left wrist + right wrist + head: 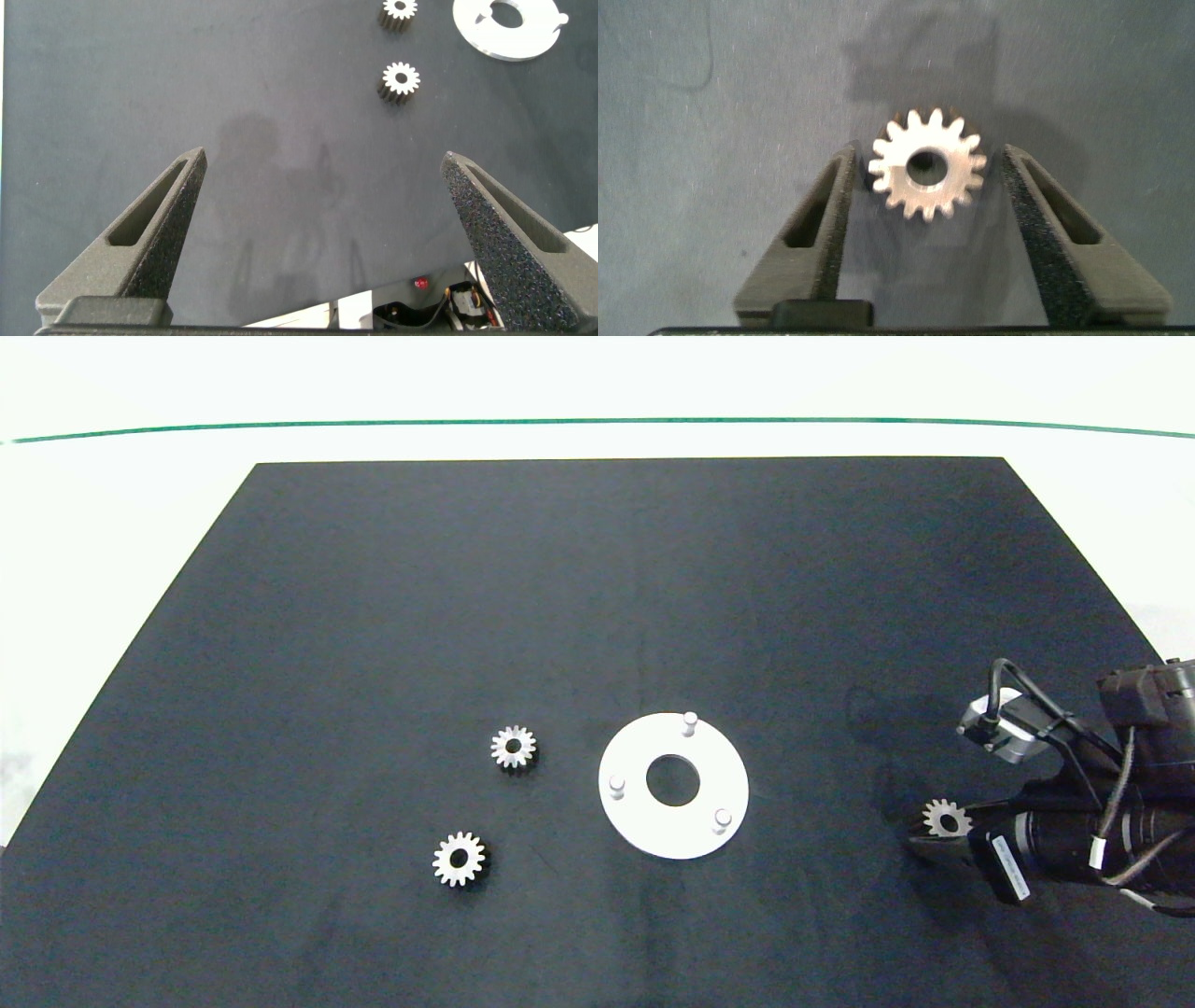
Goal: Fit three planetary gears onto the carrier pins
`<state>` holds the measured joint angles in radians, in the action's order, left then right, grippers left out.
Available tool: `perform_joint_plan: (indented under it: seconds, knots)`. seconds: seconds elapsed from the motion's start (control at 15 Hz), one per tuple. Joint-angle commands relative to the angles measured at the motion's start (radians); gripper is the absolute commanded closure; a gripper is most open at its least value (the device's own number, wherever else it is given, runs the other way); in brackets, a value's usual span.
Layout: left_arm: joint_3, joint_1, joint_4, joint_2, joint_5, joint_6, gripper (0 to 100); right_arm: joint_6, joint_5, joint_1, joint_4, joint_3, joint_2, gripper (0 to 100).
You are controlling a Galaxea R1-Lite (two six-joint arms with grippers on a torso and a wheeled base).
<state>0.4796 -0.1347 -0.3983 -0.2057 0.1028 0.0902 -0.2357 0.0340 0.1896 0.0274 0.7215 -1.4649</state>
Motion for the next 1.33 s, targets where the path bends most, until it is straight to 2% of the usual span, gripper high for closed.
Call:
perform_joint_plan:
  seconds: [0.07, 1.33]
  knots:
    - [-0.003, 0.001, -0.004, 0.000, 0.002, 0.000, 0, -0.002, 0.003, -0.001, -0.018, -0.005, -0.015, 44]
    - [-0.003, -0.002, -0.004, 0.000, 0.003, 0.000, 0, -0.004, 0.009, 0.002, -0.020, -0.001, 0.008, 81]
